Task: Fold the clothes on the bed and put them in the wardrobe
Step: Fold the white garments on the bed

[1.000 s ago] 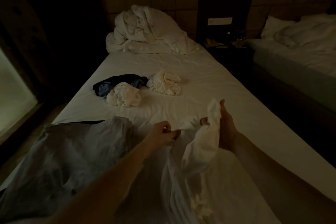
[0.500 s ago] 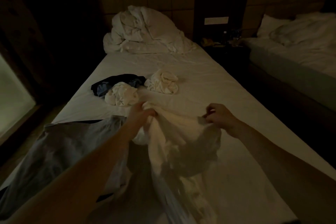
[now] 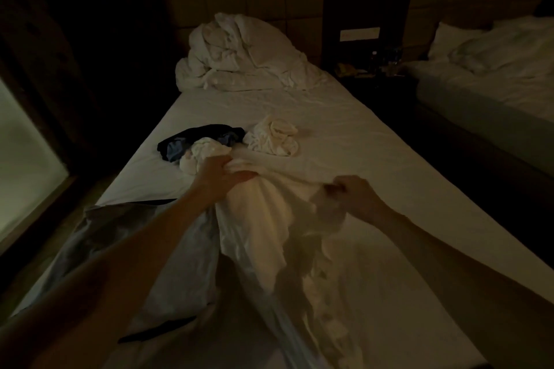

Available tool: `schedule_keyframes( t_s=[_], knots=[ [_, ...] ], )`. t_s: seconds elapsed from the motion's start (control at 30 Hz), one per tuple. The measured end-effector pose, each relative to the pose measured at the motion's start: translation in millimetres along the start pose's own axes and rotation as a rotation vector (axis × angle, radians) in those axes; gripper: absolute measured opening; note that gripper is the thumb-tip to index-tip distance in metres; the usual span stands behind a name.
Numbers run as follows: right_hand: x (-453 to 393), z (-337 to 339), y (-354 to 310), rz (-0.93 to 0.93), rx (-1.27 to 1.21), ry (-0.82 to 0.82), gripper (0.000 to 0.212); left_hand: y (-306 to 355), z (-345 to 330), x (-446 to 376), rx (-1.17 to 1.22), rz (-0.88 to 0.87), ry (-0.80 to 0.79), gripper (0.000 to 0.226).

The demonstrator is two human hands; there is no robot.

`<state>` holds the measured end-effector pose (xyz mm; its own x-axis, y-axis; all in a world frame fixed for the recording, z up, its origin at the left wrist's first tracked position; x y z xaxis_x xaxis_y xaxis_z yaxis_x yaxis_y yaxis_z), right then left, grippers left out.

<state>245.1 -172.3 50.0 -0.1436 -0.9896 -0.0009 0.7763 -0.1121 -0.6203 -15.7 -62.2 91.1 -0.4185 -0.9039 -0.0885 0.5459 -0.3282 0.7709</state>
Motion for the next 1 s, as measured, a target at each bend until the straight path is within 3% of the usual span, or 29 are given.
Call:
schedule_keyframes(
  t_s=[0.07, 0.13, 0.27, 0.4, 0.47, 0.57, 0.67, 0.73, 0.8, 1.0],
  knots=[
    [2, 33, 6, -0.031, -0.148, 0.144, 0.031, -5, 12, 1, -0.086, 0.031, -0.047, 0.060],
    [2, 59, 2, -0.033, -0.211, 0.213, 0.026, -5, 19, 2, -0.179, 0.022, -0.105, 0.031],
    [3, 102, -29, 0.065, -0.258, 0.307, 0.010, 12, 21, 5, -0.370, -0.050, -0.223, 0.034],
    [4, 133, -42, 0.076, -0.215, 0.309, 0.019, 29, 32, 6, -0.524, -0.162, -0.158, 0.041],
    [7, 142, -42, 0.075, -0.171, 0.258, 0.025, 32, 42, 7, -0.525, -0.138, -0.113, 0.049],
    [10, 138, -40, 0.104, -0.037, 0.040, 0.036, 40, 50, 10, -0.473, -0.092, -0.075, 0.034],
    [14, 119, -36, 0.137, 0.176, -0.139, 0.055, 47, 59, 11, -0.378, -0.064, 0.002, 0.045],
    [18, 118, -35, 0.195, 0.175, -0.091, 0.042, 52, 65, 13, -0.406, -0.084, 0.079, 0.045],
    [25, 122, -36, 0.257, 0.135, -0.003, 0.016, 54, 71, 17, -0.401, -0.111, 0.150, 0.037],
    [48, 150, -40, 0.257, -0.110, 0.155, 0.020, 79, 78, 42, -0.299, -0.198, 0.318, 0.037]
  ],
)
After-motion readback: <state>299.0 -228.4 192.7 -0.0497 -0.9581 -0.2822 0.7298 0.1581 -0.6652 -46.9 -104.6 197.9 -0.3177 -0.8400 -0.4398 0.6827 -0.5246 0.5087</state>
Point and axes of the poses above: each hand's wrist, its own x-axis away from the middle knuckle, its own z-axis out of the back of the hand, y = z × x, the point moved 9 cm from there along -x, towards the middle knuckle, and after that the axes turned 10 degrees about -y, right-handed, at the moved point
